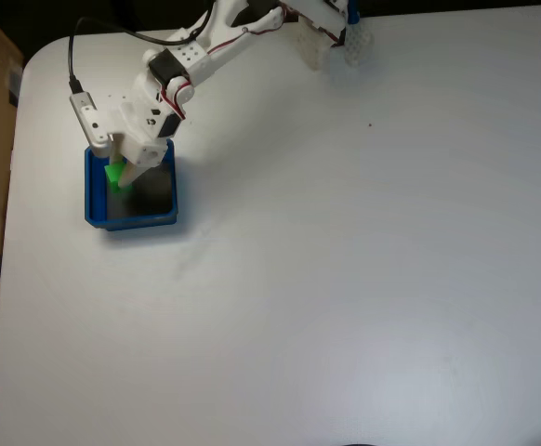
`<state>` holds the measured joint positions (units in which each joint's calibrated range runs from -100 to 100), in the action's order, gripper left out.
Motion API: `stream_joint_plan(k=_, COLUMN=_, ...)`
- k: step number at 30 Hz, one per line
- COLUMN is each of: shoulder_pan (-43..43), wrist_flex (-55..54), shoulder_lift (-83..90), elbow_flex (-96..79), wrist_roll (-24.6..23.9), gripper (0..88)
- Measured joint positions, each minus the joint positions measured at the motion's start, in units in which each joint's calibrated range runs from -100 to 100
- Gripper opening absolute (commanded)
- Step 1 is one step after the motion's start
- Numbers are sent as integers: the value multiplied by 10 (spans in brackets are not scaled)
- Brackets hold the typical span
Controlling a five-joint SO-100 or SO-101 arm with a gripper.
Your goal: Pick up green cube and drop it in the blue box
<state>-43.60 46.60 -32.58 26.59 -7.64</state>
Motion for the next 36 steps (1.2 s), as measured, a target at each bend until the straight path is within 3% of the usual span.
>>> stream_joint_plan(k=7, shoulder_pan=0, wrist_flex=-1, shoulder_lift=0, elbow_flex=0, wrist_roll=0, gripper=266)
stream_joint_plan(k=30, shoulder_pan=0, wrist_flex=-1, shoulder_lift=3, elbow_flex=-1, wrist_roll=-1, gripper=265)
stream_joint_plan(k=36, shoulder_pan=0, wrist_flex=-1, shoulder_lift=83, elbow_flex=-88, wrist_roll=-1, gripper=265)
